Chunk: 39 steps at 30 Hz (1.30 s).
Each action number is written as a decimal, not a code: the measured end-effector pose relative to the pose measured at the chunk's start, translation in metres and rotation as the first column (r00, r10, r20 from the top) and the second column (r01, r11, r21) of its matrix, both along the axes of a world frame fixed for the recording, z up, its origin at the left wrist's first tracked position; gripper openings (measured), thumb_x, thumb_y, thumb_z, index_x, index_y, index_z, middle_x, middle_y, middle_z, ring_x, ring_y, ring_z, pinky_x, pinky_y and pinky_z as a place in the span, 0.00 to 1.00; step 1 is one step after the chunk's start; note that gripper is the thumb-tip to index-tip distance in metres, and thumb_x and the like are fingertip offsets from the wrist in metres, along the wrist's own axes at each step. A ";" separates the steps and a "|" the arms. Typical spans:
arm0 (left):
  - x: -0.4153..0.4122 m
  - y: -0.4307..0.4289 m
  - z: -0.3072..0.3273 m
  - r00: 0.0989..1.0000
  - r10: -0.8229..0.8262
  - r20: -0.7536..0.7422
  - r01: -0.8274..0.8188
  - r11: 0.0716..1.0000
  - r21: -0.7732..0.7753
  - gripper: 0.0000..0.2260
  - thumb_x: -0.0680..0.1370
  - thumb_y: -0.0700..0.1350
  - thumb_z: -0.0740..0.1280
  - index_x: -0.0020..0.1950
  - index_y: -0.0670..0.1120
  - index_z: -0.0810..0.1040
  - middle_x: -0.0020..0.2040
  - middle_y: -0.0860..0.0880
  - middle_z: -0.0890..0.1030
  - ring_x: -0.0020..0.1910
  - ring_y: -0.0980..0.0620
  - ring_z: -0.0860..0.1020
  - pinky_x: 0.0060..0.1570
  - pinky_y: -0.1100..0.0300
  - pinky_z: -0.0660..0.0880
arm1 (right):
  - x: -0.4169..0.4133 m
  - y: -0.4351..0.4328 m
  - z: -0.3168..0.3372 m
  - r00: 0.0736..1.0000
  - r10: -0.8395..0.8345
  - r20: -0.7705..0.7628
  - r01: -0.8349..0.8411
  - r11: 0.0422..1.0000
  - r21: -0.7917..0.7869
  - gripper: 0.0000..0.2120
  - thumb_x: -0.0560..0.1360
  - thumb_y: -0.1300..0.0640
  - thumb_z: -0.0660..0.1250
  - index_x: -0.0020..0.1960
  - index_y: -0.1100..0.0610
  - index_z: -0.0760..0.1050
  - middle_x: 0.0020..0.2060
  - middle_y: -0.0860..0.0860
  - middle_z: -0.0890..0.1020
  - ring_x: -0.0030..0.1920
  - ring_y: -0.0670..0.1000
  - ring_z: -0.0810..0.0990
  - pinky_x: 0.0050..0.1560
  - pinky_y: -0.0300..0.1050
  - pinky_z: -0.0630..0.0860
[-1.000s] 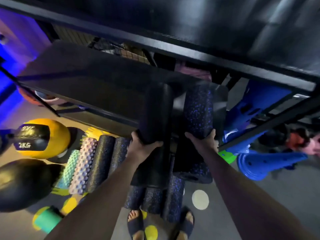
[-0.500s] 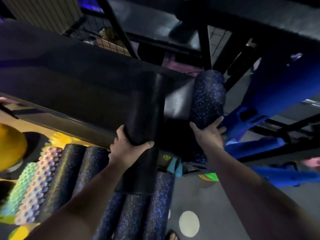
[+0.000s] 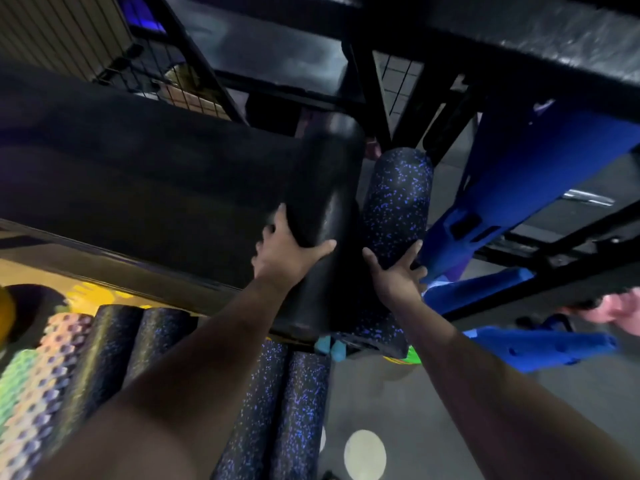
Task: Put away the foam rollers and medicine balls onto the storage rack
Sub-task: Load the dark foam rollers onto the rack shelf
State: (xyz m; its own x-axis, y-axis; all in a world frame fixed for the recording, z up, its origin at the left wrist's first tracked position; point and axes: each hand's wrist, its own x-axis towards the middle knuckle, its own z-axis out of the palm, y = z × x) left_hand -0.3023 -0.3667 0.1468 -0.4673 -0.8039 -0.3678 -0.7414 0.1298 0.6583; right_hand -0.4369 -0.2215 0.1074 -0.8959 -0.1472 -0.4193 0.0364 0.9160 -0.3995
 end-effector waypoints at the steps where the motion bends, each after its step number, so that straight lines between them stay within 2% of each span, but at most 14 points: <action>1: -0.008 0.001 0.000 0.999 -0.045 0.024 0.046 0.999 -0.028 0.54 0.65 0.72 0.73 0.82 0.59 0.46 0.81 0.43 0.59 0.78 0.37 0.61 0.74 0.35 0.61 | 0.000 0.002 -0.001 1.000 0.015 -0.007 -0.015 1.000 -0.011 0.55 0.70 0.22 0.59 0.81 0.47 0.33 0.79 0.64 0.53 0.75 0.70 0.59 0.74 0.64 0.57; 3: -0.011 0.005 -0.001 0.989 -0.111 0.096 0.122 0.986 -0.116 0.48 0.72 0.70 0.69 0.83 0.58 0.46 0.84 0.44 0.50 0.81 0.38 0.53 0.76 0.33 0.56 | 0.000 0.005 0.000 0.996 0.059 -0.059 -0.060 0.998 -0.004 0.53 0.72 0.24 0.59 0.82 0.50 0.36 0.81 0.61 0.50 0.76 0.68 0.57 0.75 0.61 0.55; 6: 0.021 0.025 -0.007 0.985 -0.140 0.105 0.166 0.937 -0.308 0.39 0.77 0.68 0.64 0.82 0.59 0.52 0.84 0.44 0.49 0.81 0.38 0.51 0.76 0.35 0.56 | 0.007 0.011 0.004 0.973 0.131 -0.191 -0.130 0.991 0.016 0.49 0.75 0.27 0.57 0.83 0.54 0.42 0.81 0.59 0.49 0.76 0.67 0.58 0.74 0.63 0.56; 11: 0.063 0.034 -0.029 0.923 -0.294 0.247 0.329 0.938 -0.111 0.40 0.77 0.69 0.64 0.79 0.70 0.40 0.83 0.42 0.41 0.79 0.30 0.49 0.75 0.36 0.61 | 0.035 0.027 0.003 0.961 0.254 -0.111 -0.253 0.967 0.029 0.57 0.71 0.26 0.65 0.82 0.51 0.36 0.81 0.62 0.44 0.78 0.70 0.52 0.76 0.67 0.54; 14: 0.037 0.019 -0.030 0.945 -0.254 0.204 0.294 0.935 -0.198 0.35 0.80 0.64 0.64 0.82 0.64 0.50 0.82 0.38 0.50 0.77 0.29 0.55 0.72 0.38 0.65 | 0.038 0.028 0.001 0.957 0.278 -0.082 -0.278 0.960 0.005 0.59 0.70 0.28 0.68 0.81 0.48 0.32 0.81 0.62 0.39 0.79 0.71 0.48 0.78 0.65 0.50; 18: -0.007 -0.002 -0.034 0.973 -0.230 0.002 0.222 0.939 -0.263 0.25 0.81 0.55 0.64 0.77 0.49 0.70 0.70 0.39 0.77 0.68 0.37 0.74 0.69 0.48 0.70 | 0.034 0.030 -0.002 0.958 0.275 -0.078 -0.276 0.961 0.005 0.59 0.70 0.29 0.69 0.81 0.48 0.32 0.81 0.61 0.39 0.79 0.69 0.47 0.78 0.63 0.50; 21: 0.005 0.013 -0.031 0.941 -0.312 -0.132 0.270 0.926 -0.262 0.23 0.82 0.47 0.63 0.78 0.50 0.69 0.76 0.42 0.71 0.75 0.44 0.69 0.75 0.52 0.66 | 0.034 0.033 0.002 0.949 0.284 -0.139 -0.283 0.959 0.033 0.58 0.69 0.26 0.66 0.82 0.50 0.37 0.81 0.60 0.41 0.80 0.67 0.49 0.77 0.65 0.49; 23: 0.047 0.023 -0.032 0.948 -0.206 -0.242 0.128 0.944 -0.303 0.22 0.81 0.41 0.62 0.76 0.48 0.71 0.73 0.45 0.74 0.72 0.46 0.72 0.73 0.53 0.69 | 0.045 0.034 0.005 0.884 0.323 -0.339 -0.320 0.945 0.065 0.51 0.72 0.27 0.64 0.83 0.53 0.49 0.81 0.60 0.48 0.79 0.66 0.54 0.76 0.67 0.52; 25: 0.109 0.039 -0.047 0.965 -0.053 -0.257 -0.024 0.958 -0.287 0.19 0.78 0.42 0.61 0.69 0.48 0.75 0.64 0.46 0.79 0.63 0.44 0.78 0.62 0.47 0.76 | 0.069 0.036 0.008 0.714 0.324 -0.621 -0.414 0.910 -0.002 0.37 0.77 0.34 0.65 0.78 0.57 0.64 0.77 0.62 0.64 0.74 0.64 0.64 0.71 0.65 0.61; 28: 0.215 0.076 -0.095 0.995 0.093 -0.026 -0.096 0.983 -0.157 0.09 0.80 0.43 0.61 0.59 0.46 0.75 0.57 0.43 0.79 0.55 0.39 0.79 0.49 0.47 0.76 | 0.136 0.051 -0.005 0.507 0.381 -0.773 -0.682 0.726 -0.089 0.18 0.79 0.48 0.67 0.63 0.57 0.78 0.59 0.58 0.77 0.60 0.60 0.73 0.61 0.57 0.67; 30: 0.276 0.097 -0.135 0.984 0.084 0.154 -0.085 0.996 0.001 0.11 0.81 0.42 0.61 0.63 0.45 0.75 0.62 0.41 0.78 0.59 0.38 0.79 0.54 0.48 0.74 | 0.184 0.061 -0.037 0.454 0.534 -0.713 -0.803 0.593 -0.067 0.12 0.78 0.51 0.68 0.56 0.57 0.80 0.52 0.57 0.78 0.53 0.59 0.74 0.54 0.55 0.69; 32: 0.320 0.112 -0.172 0.964 0.023 0.263 -0.061 0.989 0.135 0.16 0.81 0.42 0.63 0.68 0.43 0.74 0.66 0.39 0.76 0.63 0.37 0.78 0.59 0.48 0.74 | 0.226 0.075 -0.092 0.506 0.649 -0.568 -0.818 0.570 -0.079 0.11 0.77 0.52 0.67 0.54 0.58 0.80 0.50 0.57 0.79 0.50 0.61 0.76 0.51 0.55 0.73; 35: 0.366 0.128 -0.226 0.935 0.014 0.356 -0.095 0.973 0.211 0.21 0.79 0.49 0.66 0.70 0.42 0.72 0.67 0.37 0.76 0.63 0.35 0.78 0.59 0.47 0.74 | 0.280 0.100 -0.187 0.708 0.684 -0.177 -0.698 0.716 -0.023 0.17 0.75 0.51 0.67 0.60 0.60 0.77 0.53 0.60 0.78 0.52 0.65 0.78 0.56 0.58 0.76; 39: 0.383 0.131 -0.313 0.922 -0.125 0.366 0.010 0.954 0.301 0.23 0.80 0.52 0.68 0.72 0.44 0.71 0.69 0.40 0.75 0.64 0.36 0.77 0.61 0.47 0.72 | 0.310 0.111 -0.297 0.903 0.313 0.294 -0.368 0.917 0.153 0.39 0.73 0.44 0.74 0.75 0.61 0.62 0.66 0.66 0.71 0.67 0.69 0.70 0.68 0.60 0.66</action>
